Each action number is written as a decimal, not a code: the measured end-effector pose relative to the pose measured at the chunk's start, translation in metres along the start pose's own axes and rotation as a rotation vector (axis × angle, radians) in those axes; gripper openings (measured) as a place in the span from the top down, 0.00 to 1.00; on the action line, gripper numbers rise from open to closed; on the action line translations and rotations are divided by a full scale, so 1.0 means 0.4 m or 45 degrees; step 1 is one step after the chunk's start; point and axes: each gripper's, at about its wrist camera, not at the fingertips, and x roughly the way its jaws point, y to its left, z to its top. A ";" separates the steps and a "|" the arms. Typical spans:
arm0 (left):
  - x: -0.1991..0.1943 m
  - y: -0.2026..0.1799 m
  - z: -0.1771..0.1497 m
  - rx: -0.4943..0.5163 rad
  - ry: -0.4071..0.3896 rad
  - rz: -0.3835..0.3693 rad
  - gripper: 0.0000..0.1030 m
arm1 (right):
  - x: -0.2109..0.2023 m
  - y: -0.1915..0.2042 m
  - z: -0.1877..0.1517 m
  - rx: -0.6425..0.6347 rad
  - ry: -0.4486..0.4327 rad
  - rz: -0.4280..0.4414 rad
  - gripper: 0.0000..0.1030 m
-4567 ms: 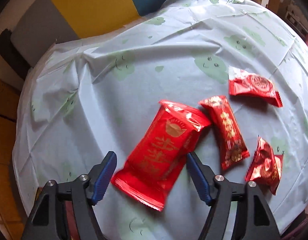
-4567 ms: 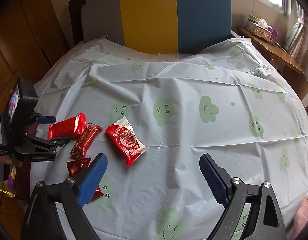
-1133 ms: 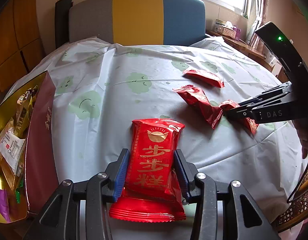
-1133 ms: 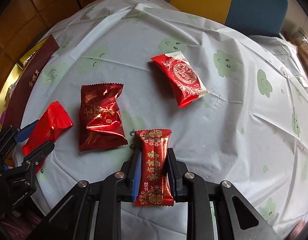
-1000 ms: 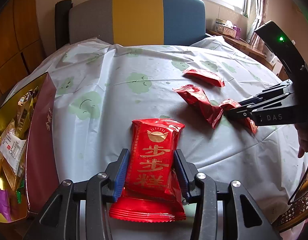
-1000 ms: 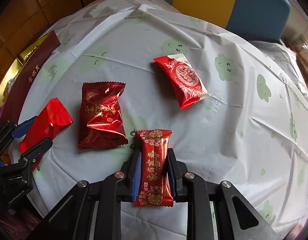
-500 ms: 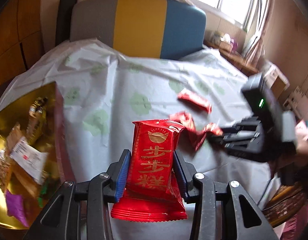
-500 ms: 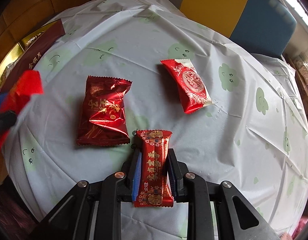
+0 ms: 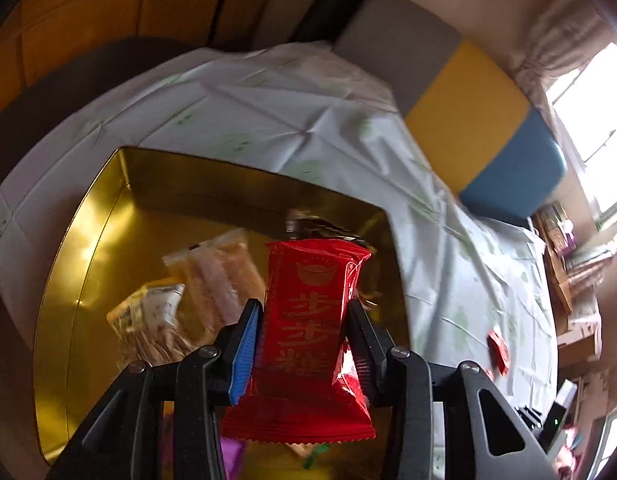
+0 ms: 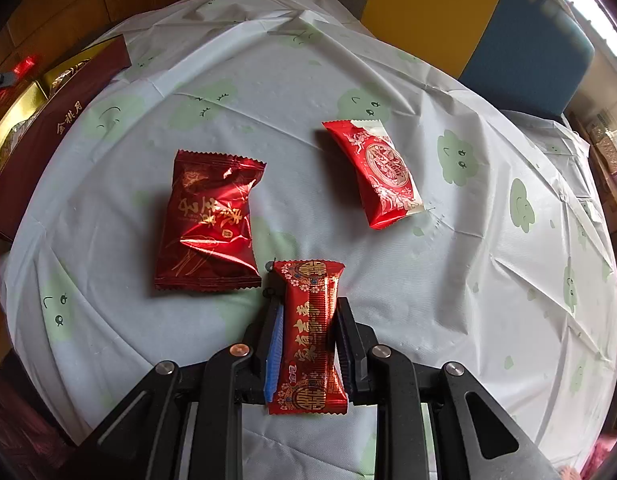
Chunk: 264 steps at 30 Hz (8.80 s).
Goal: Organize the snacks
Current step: 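Carry the large red pack into the gold tin and open the left tool, then move the open left tool back over the table, then carry the stick pack into the gold tin and open the right tool, then grasp the dark red square pack with the left tool, then grasp the red-and-white pack with the right tool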
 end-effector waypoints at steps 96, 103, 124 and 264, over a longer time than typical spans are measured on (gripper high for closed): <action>0.118 -0.449 -0.584 1.033 0.018 -0.132 0.39 | -0.011 0.038 -0.012 -0.155 -0.028 -0.126 0.75; 0.117 -0.444 -0.588 1.031 -0.004 -0.148 0.39 | -0.012 0.040 -0.016 -0.148 -0.039 -0.127 0.75; 0.114 -0.432 -0.595 1.048 -0.070 -0.201 0.37 | -0.254 0.208 0.216 -0.235 -0.119 0.385 0.79; 0.190 -0.541 -0.539 0.967 -0.083 -0.226 0.63 | 0.006 -0.057 0.090 0.146 0.064 0.170 0.66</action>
